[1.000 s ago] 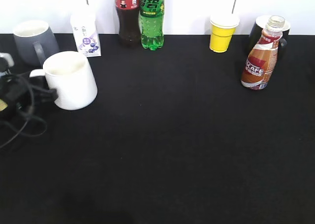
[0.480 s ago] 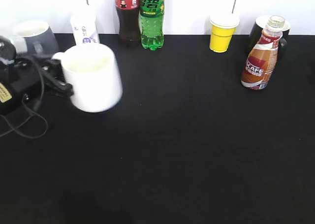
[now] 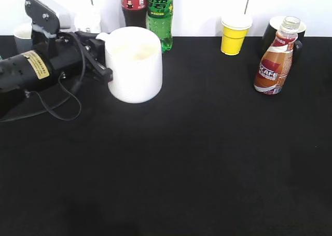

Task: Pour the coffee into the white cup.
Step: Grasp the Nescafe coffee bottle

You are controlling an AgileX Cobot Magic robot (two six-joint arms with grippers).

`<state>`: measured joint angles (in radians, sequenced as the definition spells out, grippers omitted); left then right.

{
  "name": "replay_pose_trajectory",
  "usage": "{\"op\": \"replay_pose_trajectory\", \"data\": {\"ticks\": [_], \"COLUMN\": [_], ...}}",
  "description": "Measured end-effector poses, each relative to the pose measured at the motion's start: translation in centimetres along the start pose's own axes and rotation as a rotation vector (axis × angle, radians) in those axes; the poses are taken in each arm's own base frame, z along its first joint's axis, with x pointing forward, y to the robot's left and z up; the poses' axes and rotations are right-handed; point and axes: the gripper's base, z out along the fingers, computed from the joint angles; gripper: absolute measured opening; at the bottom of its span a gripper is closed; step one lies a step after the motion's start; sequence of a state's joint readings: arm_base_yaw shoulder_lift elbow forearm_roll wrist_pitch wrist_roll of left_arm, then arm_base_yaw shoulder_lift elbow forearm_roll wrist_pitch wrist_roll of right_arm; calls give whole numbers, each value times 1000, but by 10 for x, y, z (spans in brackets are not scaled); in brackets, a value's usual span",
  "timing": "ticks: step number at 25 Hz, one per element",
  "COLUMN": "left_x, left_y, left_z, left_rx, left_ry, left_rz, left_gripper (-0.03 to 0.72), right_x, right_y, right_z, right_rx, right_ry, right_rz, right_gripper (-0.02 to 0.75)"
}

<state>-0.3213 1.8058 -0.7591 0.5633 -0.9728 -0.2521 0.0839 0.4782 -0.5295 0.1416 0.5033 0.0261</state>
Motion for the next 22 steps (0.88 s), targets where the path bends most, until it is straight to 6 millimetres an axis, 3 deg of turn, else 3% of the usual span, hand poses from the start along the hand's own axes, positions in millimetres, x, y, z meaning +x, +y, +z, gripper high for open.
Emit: {"op": "replay_pose_trajectory", "data": {"ticks": [4, 9, 11, 16, 19, 22], "left_x": [0, 1, 1, 1, 0, 0], "left_y": [0, 0, 0, 0, 0, 0], "left_z": [0, 0, 0, 0, 0, 0], "left_rx": [-1, -1, -1, -2, -3, -4], "left_ry": [2, 7, 7, 6, 6, 6], "left_rz": [-7, -8, -8, -9, -10, -11], "left_gripper": [66, 66, 66, 66, 66, 65], "right_x": [-5, 34, 52, 92, 96, 95], "right_y": [-10, -28, -30, -21, -21, -23], "right_z": [84, 142, 169, 208, 234, 263], "right_rx": [53, 134, 105, -80, -106, -106], "right_ry": [-21, -121, -88, -60, -62, -66], "right_rz": [-113, -139, -181, -171, -173, -172], "right_gripper": [575, 575, 575, 577, 652, 662]}}
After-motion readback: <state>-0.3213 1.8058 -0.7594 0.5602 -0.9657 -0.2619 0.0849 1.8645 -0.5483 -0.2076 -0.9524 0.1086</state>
